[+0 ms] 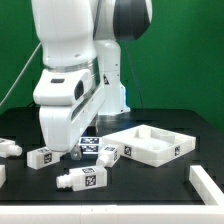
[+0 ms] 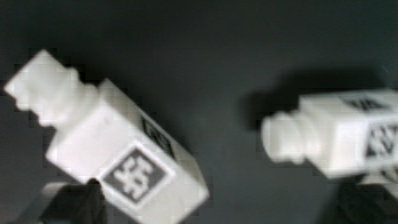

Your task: Assemble one leg

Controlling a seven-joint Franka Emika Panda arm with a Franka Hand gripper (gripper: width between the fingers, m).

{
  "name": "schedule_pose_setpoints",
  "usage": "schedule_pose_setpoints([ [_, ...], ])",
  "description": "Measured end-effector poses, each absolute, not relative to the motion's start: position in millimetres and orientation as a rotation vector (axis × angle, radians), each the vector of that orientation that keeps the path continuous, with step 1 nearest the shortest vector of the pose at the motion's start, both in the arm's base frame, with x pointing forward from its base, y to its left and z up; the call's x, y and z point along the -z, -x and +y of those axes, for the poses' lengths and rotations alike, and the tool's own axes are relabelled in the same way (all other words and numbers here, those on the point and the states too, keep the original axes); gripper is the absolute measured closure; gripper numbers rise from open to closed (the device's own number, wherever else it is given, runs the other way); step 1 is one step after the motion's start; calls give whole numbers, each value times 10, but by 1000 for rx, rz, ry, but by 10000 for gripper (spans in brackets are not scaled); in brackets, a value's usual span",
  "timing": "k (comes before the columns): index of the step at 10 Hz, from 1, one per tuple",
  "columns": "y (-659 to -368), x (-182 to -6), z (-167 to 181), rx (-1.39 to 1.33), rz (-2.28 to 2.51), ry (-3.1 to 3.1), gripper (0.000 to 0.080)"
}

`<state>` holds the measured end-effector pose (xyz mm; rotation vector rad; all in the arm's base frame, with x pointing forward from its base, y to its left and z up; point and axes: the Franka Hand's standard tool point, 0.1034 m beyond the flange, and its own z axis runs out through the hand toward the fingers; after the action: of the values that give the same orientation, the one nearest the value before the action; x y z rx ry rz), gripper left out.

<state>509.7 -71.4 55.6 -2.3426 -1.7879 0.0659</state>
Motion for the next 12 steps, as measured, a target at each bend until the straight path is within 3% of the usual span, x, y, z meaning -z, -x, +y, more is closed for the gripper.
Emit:
schedule_pose_setpoints([
  [7, -5271, -518, -894, 60, -2039, 2252, 150],
  [12, -5231, -172, -577, 81, -2035, 2263, 150],
])
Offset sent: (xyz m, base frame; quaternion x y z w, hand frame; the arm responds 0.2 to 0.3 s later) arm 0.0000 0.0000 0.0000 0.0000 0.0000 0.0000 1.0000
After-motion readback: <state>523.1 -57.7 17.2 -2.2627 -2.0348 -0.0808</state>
